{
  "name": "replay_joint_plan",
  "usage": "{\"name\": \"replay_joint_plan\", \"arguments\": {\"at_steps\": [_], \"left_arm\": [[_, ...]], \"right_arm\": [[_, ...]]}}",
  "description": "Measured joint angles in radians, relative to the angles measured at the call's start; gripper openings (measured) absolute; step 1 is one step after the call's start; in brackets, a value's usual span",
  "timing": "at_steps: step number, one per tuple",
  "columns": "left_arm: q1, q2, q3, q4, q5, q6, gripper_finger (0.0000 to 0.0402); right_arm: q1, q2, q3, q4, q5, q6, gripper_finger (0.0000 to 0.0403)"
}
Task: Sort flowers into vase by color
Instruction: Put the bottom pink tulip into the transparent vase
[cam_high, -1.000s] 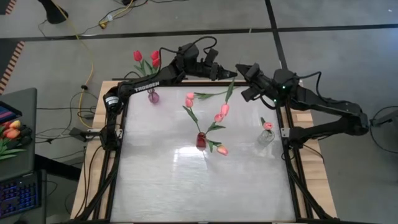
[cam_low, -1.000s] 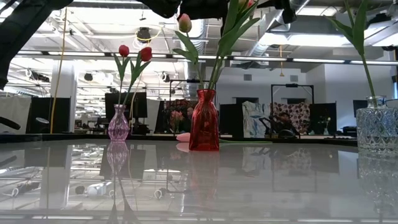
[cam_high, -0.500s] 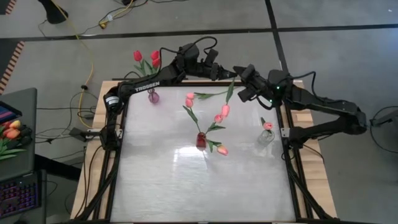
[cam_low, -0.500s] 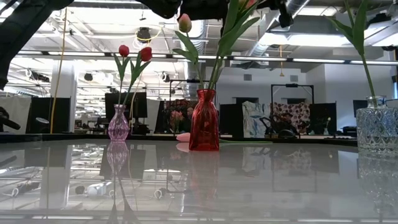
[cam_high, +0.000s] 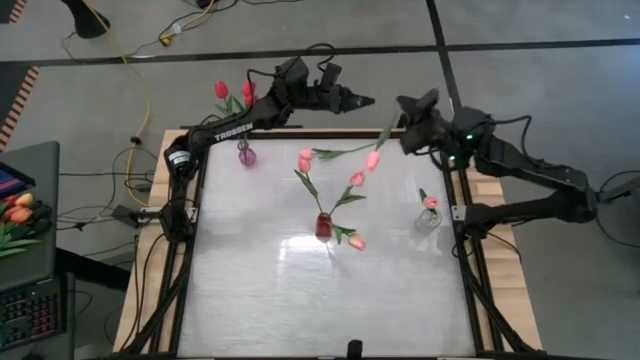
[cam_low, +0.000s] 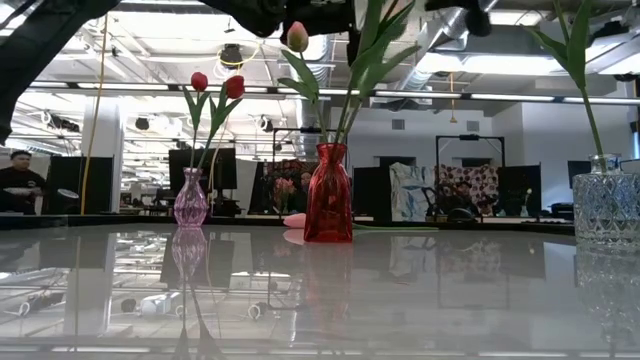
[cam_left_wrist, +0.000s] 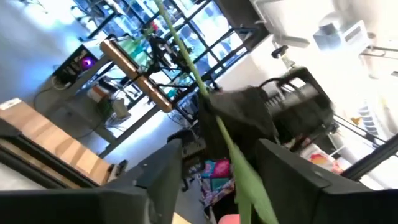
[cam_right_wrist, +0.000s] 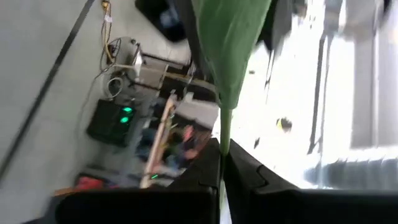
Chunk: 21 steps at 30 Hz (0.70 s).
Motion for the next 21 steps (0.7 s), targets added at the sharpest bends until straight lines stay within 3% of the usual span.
{"name": "replay_joint_plan", "arguments": {"at_steps": [6,15,18,21], "left_arm": [[0.016,0.000,0.000,0.019,0.028,-0.017,0.0220],[0.013,0.000,0.000,0.010,0.055,-0.010,0.0221],[0.013,0.000,0.000,0.008,0.064,-0.001,0.0221],[0.013,0.000,0.000,0.008,0.065,0.003,0.0221]], "right_arm": [[-0.074,-0.117,0.000,-0.077,0.029,0.372,0.0029],[-0.144,-0.311,0.000,-0.443,0.047,1.319,0.0030],[-0.140,-0.346,0.000,-0.574,-0.070,1.633,0.0030],[-0.139,-0.370,0.000,-0.673,-0.201,1.831,0.0030]]}}
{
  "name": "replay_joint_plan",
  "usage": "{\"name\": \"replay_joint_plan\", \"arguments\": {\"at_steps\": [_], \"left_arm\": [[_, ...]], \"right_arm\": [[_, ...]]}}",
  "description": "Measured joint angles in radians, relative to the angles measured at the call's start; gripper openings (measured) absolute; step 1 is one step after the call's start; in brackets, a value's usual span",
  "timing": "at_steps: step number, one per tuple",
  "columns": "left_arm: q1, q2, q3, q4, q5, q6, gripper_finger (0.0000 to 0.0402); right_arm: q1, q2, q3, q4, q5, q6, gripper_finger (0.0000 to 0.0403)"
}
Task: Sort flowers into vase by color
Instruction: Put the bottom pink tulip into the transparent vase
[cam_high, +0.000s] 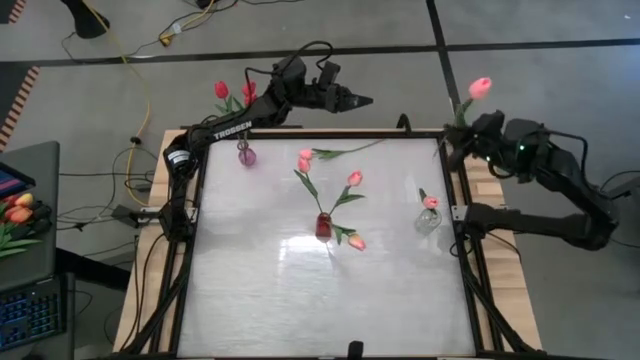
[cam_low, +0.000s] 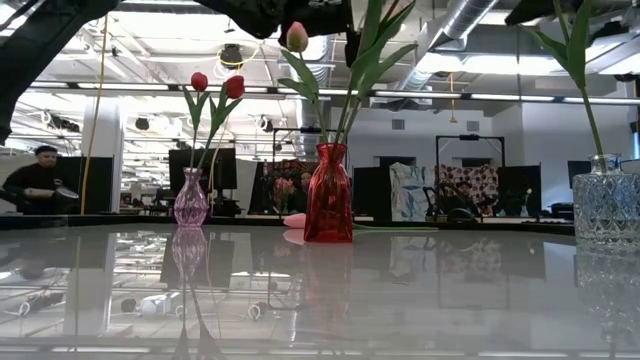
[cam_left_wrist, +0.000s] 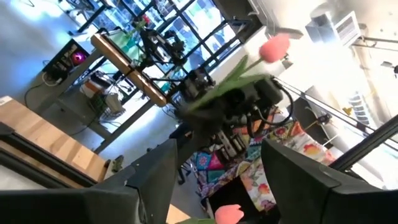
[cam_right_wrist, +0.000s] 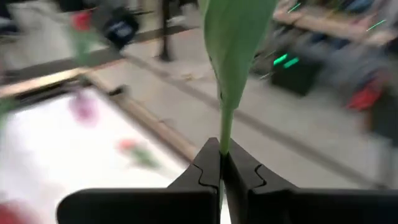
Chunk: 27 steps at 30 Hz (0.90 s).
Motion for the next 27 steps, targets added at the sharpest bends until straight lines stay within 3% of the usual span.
{"name": "replay_joint_plan", "arguments": {"at_steps": [4,9,14,20,27], "left_arm": [[0.000,0.000,0.000,-0.001,0.021,0.018,0.0221],[0.000,0.000,0.000,0.000,0.052,0.018,0.0221],[-0.005,0.000,0.000,0.000,0.069,0.018,0.0221],[-0.012,0.000,0.000,0.000,0.069,0.020,0.0221],[-0.012,-0.001,0.000,-0.004,0.068,0.019,0.0221]], "right_arm": [[0.031,-0.029,0.000,-0.129,-0.087,0.113,0.0030],[0.091,-0.093,-0.002,-0.220,-0.003,0.208,0.0029],[0.137,-0.191,-0.088,-0.205,0.036,0.314,0.0028],[0.188,-0.217,-0.207,-0.200,-0.019,0.403,0.0028],[0.243,-0.212,-0.199,-0.202,-0.059,0.439,0.0028]]}}
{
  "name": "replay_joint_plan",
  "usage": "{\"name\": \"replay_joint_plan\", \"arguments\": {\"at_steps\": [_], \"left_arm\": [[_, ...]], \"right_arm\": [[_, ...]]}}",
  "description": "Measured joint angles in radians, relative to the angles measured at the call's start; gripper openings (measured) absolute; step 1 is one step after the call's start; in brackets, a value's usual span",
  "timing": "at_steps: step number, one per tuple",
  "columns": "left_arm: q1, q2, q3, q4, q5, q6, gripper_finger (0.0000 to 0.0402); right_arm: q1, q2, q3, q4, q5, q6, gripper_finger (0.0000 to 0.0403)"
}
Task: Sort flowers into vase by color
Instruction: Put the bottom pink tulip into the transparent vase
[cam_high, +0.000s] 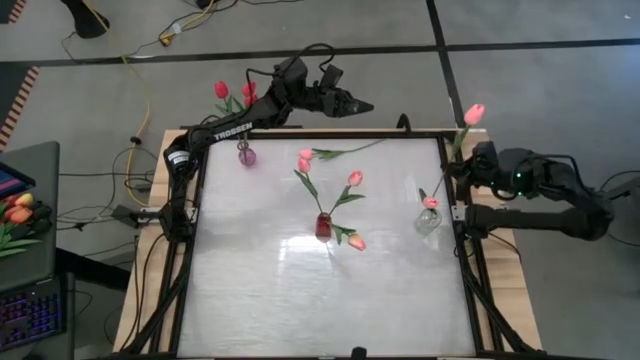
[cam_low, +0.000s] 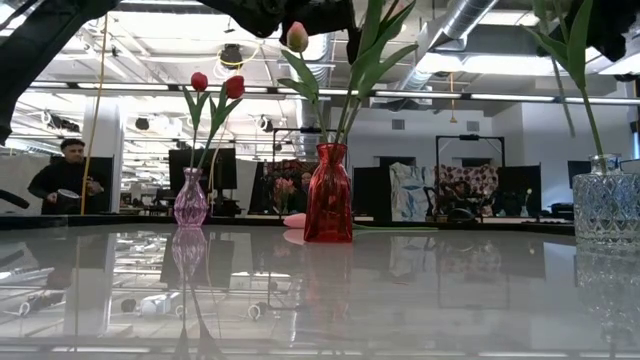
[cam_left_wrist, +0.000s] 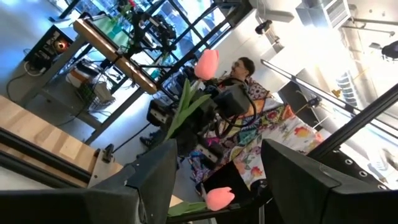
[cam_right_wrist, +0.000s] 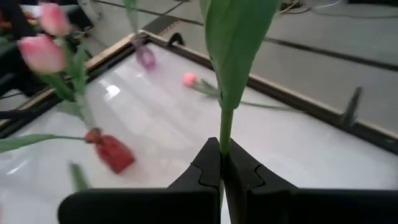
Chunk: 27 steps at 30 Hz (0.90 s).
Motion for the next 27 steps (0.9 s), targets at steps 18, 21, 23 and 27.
{"name": "replay_joint_plan", "arguments": {"at_steps": [18,21,23,27], "left_arm": [[0.000,0.000,0.000,-0.001,-0.027,0.000,0.0221],[0.000,0.000,0.000,-0.001,-0.027,0.003,0.0221],[0.000,0.000,0.000,-0.002,-0.027,0.003,0.0221],[0.000,0.000,0.000,-0.006,-0.027,0.003,0.0221]], "right_arm": [[0.039,0.000,-0.005,-0.126,-0.036,0.045,0.0029],[0.039,0.000,-0.005,-0.124,-0.033,0.044,0.0029],[0.039,0.000,-0.005,-0.122,-0.032,0.044,0.0029],[0.039,0.000,-0.005,-0.120,-0.032,0.046,0.0029]]}}
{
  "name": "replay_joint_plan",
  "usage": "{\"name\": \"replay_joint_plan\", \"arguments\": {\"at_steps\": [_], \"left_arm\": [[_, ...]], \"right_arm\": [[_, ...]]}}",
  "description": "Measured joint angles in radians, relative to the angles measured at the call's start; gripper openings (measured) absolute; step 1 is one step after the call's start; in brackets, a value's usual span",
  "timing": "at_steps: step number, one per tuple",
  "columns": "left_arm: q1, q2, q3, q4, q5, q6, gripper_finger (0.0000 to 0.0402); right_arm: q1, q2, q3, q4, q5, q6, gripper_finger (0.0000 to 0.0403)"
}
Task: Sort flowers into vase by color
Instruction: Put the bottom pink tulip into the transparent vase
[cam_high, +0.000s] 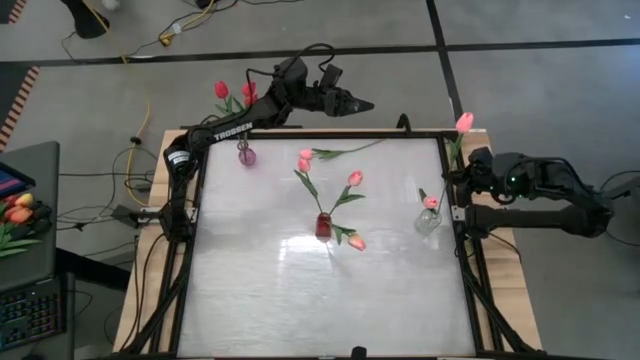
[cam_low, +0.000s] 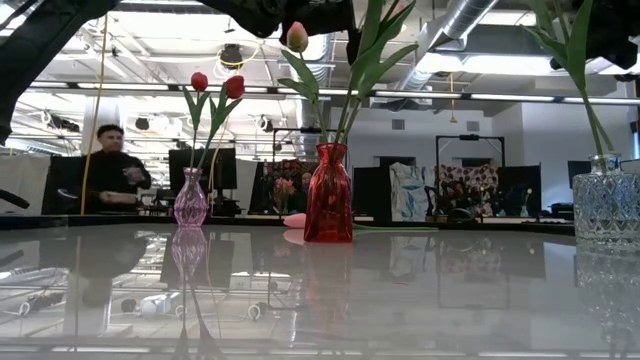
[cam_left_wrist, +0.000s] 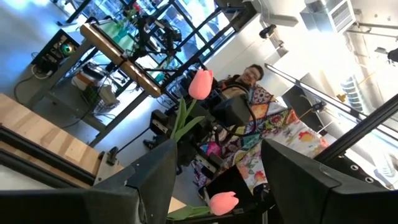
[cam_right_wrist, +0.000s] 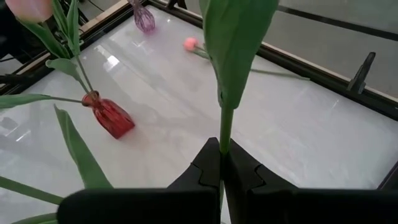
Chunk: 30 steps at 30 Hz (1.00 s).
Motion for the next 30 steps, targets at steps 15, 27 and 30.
{"name": "replay_joint_plan", "arguments": {"at_steps": [15,27,30], "left_arm": [[0.000,0.000,0.000,0.001,0.001,0.000,0.0221],[0.000,0.000,0.000,0.002,0.001,0.003,0.0221],[-0.003,0.000,0.000,0.002,0.000,0.005,0.0221]], "right_arm": [[0.000,0.000,0.000,0.001,0.017,0.025,0.0029],[0.000,0.000,0.000,-0.001,0.029,0.050,0.0029],[0.000,0.000,0.000,-0.001,0.030,0.050,0.0029]]}}
